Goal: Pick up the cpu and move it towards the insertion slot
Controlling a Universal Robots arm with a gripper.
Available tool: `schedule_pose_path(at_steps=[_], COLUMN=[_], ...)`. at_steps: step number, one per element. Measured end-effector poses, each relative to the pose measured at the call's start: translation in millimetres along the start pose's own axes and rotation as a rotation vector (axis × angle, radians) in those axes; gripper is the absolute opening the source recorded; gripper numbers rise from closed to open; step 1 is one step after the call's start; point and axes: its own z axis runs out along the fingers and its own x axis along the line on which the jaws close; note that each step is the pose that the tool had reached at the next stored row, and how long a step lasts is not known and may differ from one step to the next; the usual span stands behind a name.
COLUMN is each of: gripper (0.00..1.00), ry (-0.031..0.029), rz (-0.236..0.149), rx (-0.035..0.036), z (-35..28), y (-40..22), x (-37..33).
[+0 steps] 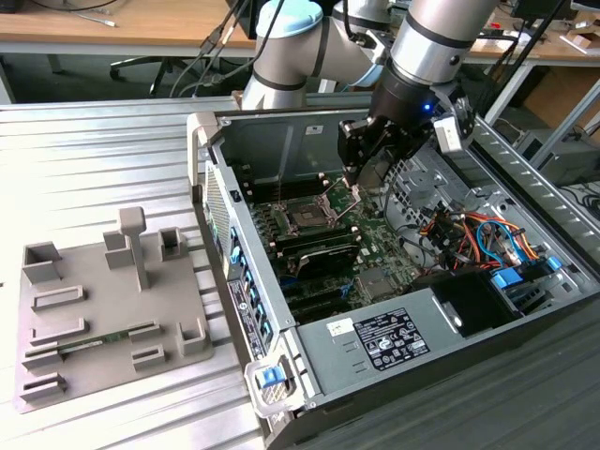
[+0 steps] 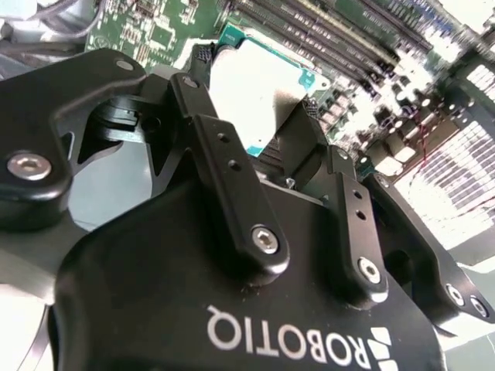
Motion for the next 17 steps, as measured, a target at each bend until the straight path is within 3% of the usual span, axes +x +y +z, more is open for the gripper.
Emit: schedule_pose_path(at_steps=[3,17], gripper=[0.55,0.55], ry=[-0.0001,0.0], rz=[0.0,0.0], rx=[-0.0001,0.0001], z=[0.9,3.1], y=[11.4,36.7], x=[-0.2,-0.7])
